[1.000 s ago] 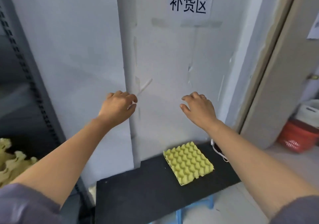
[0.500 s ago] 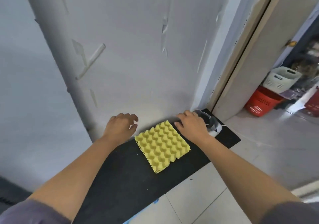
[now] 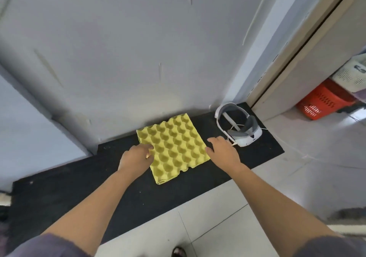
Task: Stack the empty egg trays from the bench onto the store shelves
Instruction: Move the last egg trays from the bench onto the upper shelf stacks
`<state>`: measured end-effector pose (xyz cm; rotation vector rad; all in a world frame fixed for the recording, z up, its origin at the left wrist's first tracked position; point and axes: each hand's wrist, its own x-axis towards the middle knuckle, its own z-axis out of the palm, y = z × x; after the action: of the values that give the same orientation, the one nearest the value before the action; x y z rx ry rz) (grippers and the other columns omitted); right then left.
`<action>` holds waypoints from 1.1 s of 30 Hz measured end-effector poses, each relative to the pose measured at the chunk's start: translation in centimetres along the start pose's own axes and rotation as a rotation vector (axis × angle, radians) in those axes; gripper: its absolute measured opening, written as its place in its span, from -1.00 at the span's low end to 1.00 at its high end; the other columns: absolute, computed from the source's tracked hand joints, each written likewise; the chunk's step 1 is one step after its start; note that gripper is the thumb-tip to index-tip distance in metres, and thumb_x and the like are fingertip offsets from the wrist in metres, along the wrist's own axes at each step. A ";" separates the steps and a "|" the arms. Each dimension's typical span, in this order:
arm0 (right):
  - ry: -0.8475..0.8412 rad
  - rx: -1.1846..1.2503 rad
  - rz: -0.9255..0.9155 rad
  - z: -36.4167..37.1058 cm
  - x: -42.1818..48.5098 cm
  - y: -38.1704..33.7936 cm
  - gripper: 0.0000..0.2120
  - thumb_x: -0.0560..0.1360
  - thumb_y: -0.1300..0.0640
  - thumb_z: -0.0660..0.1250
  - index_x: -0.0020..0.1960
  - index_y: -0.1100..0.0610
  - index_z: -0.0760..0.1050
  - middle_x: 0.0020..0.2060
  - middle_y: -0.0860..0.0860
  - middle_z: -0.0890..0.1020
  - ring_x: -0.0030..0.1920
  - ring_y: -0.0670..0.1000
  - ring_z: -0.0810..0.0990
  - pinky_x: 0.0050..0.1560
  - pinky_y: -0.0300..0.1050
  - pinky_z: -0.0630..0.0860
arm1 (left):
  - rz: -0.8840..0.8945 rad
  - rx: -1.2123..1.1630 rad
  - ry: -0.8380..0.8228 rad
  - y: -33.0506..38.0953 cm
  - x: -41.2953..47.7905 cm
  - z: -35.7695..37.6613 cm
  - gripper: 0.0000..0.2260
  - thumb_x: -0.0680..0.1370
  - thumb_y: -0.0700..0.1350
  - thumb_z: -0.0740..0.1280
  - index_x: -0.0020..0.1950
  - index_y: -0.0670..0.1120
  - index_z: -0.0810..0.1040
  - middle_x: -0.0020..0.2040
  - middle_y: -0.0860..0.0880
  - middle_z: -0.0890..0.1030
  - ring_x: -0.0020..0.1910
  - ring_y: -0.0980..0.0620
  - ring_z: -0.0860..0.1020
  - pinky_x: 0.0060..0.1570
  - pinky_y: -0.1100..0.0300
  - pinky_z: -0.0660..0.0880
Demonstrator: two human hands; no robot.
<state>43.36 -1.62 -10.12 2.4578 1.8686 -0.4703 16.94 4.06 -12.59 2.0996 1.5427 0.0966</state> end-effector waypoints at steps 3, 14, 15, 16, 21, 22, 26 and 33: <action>-0.086 0.031 0.034 3.2 2.2 2.2 -0.59 0.59 0.00 0.17 0.39 0.12 0.33 0.24 0.14 0.44 0.24 0.19 0.41 0.15 0.08 0.43 | -0.115 -0.048 -0.061 -0.7 1.3 4.3 -0.60 0.57 -0.04 0.22 0.41 -0.01 0.36 0.27 -0.03 0.47 0.22 -0.06 0.44 0.12 0.02 0.43; -0.141 0.287 0.216 17.3 12.5 6.1 -0.63 0.50 0.03 0.21 0.24 0.19 0.38 0.16 0.19 0.47 0.10 0.26 0.50 0.07 0.09 0.49 | -0.435 -0.306 -0.018 -5.3 8.3 18.5 -0.47 0.55 -0.08 0.26 0.48 -0.14 0.17 0.42 -0.16 0.19 0.35 -0.22 0.22 0.22 -0.04 0.31; -0.136 0.320 0.243 18.2 13.3 6.3 -0.54 0.51 0.02 0.21 0.34 0.21 0.32 0.23 0.21 0.44 0.16 0.27 0.47 0.12 0.09 0.47 | -0.476 -0.368 -0.010 -5.7 8.6 19.5 -0.48 0.54 -0.08 0.27 0.46 -0.13 0.19 0.40 -0.16 0.20 0.34 -0.22 0.23 0.21 -0.04 0.31; -0.139 0.349 0.276 18.8 13.9 6.4 -0.46 0.52 0.01 0.21 0.42 0.23 0.23 0.30 0.21 0.41 0.22 0.27 0.45 0.17 0.10 0.44 | -0.507 -0.432 -0.010 -5.9 8.8 20.2 -0.49 0.53 -0.08 0.28 0.44 -0.12 0.22 0.36 -0.15 0.23 0.32 -0.22 0.25 0.19 -0.04 0.34; -0.171 0.462 0.491 20.0 15.1 7.0 -0.41 0.49 -0.11 0.29 0.39 0.19 0.29 0.32 0.16 0.39 0.27 0.24 0.41 0.14 0.02 0.43 | -0.581 -0.654 0.067 -7.3 8.8 21.6 -0.58 0.51 -0.19 0.24 0.37 -0.06 0.33 0.24 -0.15 0.36 0.06 -0.15 0.45 0.06 -0.02 0.47; -0.197 0.501 0.524 20.3 15.2 7.1 -0.40 0.45 -0.16 0.33 0.35 0.17 0.35 0.30 0.15 0.41 0.24 0.24 0.43 0.16 0.04 0.44 | -0.608 -0.662 0.087 -7.5 8.9 21.3 -0.59 0.50 -0.23 0.22 0.36 -0.08 0.35 0.22 -0.15 0.41 0.04 -0.14 0.47 0.00 -0.01 0.49; -0.204 0.506 0.523 21.1 14.1 6.5 -0.52 0.43 -0.21 0.34 0.13 0.15 0.48 0.14 0.13 0.52 0.11 0.19 0.51 0.18 0.14 0.47 | -0.667 -0.638 0.105 -8.5 9.0 19.8 -0.65 0.47 -0.30 0.18 0.25 -0.15 0.44 0.09 -0.15 0.51 -0.13 -0.09 0.47 -0.25 0.11 0.38; -0.173 0.482 0.422 18.9 12.7 2.8 -0.55 0.48 -0.18 0.31 0.14 0.17 0.45 0.07 0.10 0.56 0.06 0.13 0.53 -0.02 -0.03 0.45 | -0.781 -0.698 0.145 -9.6 8.0 16.8 -0.64 0.52 -0.21 0.23 0.31 -0.13 0.32 0.04 -0.12 0.47 -0.14 -0.07 0.44 -0.15 0.07 0.39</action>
<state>44.79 5.87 -31.76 2.8704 1.2254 -1.1676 17.39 7.09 -33.31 0.9040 1.9404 0.4333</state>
